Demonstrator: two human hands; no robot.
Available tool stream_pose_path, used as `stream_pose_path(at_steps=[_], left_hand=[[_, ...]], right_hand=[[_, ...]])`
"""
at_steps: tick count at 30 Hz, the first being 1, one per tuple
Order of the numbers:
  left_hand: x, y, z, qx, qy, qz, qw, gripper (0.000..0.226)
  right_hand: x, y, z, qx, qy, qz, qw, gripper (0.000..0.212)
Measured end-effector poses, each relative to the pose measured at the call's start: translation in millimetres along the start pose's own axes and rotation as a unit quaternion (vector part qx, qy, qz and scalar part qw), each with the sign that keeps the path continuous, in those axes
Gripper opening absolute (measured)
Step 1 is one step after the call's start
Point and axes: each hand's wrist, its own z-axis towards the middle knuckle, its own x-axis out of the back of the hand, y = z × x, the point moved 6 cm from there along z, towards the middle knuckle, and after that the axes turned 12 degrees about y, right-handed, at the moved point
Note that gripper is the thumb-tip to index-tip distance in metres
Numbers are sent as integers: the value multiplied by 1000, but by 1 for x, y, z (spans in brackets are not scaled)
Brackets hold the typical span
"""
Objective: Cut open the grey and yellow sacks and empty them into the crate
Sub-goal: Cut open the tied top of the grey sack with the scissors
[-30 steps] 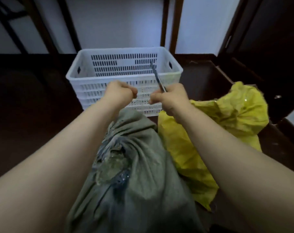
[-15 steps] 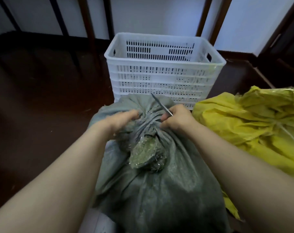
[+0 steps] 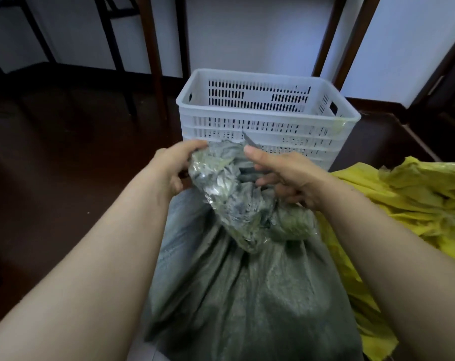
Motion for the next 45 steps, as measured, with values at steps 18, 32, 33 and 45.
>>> stream_pose_path(at_steps=[18,32,33,45], left_hand=[[-67,3,-39,-67,-176,164,968,76],[-31,19,10,0,14,-90,996,28],[-32,17,10,22,3,-107,994,23],[-52,20,-4,5,-89,-135,987,39]], right_hand=[[16,3,27,-124,9,334,934,19],[17,-12,19,25,-103,189,976,60],[13,-13,18,42,-123,171,977,60],[14,2,34,-42,22,330,943,17]])
